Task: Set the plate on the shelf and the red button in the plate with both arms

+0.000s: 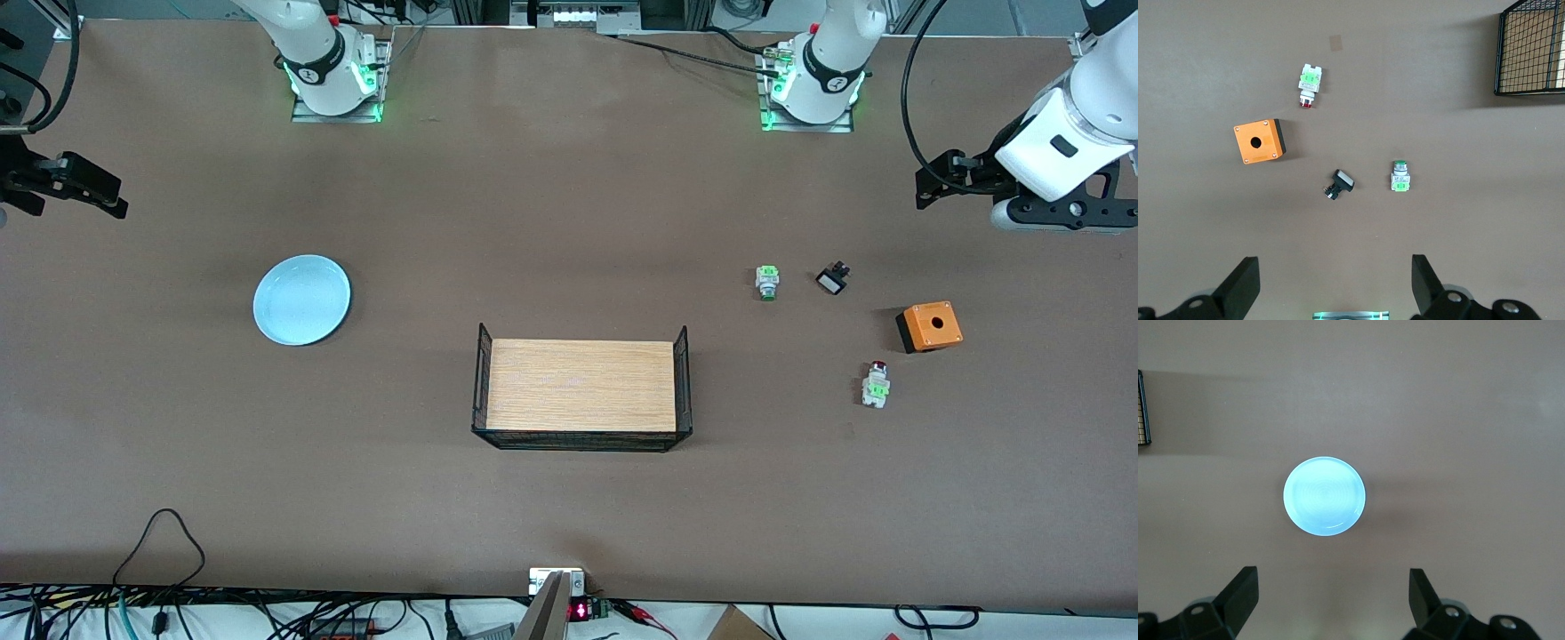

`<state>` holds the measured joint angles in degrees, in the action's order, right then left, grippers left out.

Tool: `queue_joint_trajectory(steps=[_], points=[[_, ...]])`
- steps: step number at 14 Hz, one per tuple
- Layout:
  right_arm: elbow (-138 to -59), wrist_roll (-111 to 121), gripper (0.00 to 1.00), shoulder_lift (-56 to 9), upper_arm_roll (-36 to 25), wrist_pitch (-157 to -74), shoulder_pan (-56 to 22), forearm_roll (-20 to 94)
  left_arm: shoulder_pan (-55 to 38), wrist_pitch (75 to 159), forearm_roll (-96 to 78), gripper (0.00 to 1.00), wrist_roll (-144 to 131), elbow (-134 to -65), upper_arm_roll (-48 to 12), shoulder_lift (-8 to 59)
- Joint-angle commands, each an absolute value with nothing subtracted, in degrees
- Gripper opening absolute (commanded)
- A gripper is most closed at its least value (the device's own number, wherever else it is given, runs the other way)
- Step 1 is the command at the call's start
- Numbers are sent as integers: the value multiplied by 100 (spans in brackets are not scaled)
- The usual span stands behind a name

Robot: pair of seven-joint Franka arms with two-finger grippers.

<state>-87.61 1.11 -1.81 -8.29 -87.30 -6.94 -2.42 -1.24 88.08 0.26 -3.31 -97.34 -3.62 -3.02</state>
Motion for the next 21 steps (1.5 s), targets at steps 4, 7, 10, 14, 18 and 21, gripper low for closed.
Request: queue_joint_trajectory(steps=[4,7,10,14,18,21], points=[[-8692,132,100,-483,-835,-8754,-712,-141,-97,8675,185,100,-334,-9554,-352,-211],[-8692,132,100,-624,-826,-8833,-721,-150,-97,8675,185,100,-334,-9545,-351,-211],[-8701,132,100,-703,-826,-8877,-695,-149,-97,8675,185,100,-334,-9545,-352,-211],[-8692,53,100,-791,-826,-8886,-729,-132,-97,8666,185,100,-334,-9545,-352,-220],[-8701,131,100,-957,-844,-9184,-686,-141,-97,8648,185,100,-334,-9545,-352,-220],[-9112,132,100,-1108,-844,-9692,-668,-114,-79,8640,184,100,-334,-9545,-334,-220]])
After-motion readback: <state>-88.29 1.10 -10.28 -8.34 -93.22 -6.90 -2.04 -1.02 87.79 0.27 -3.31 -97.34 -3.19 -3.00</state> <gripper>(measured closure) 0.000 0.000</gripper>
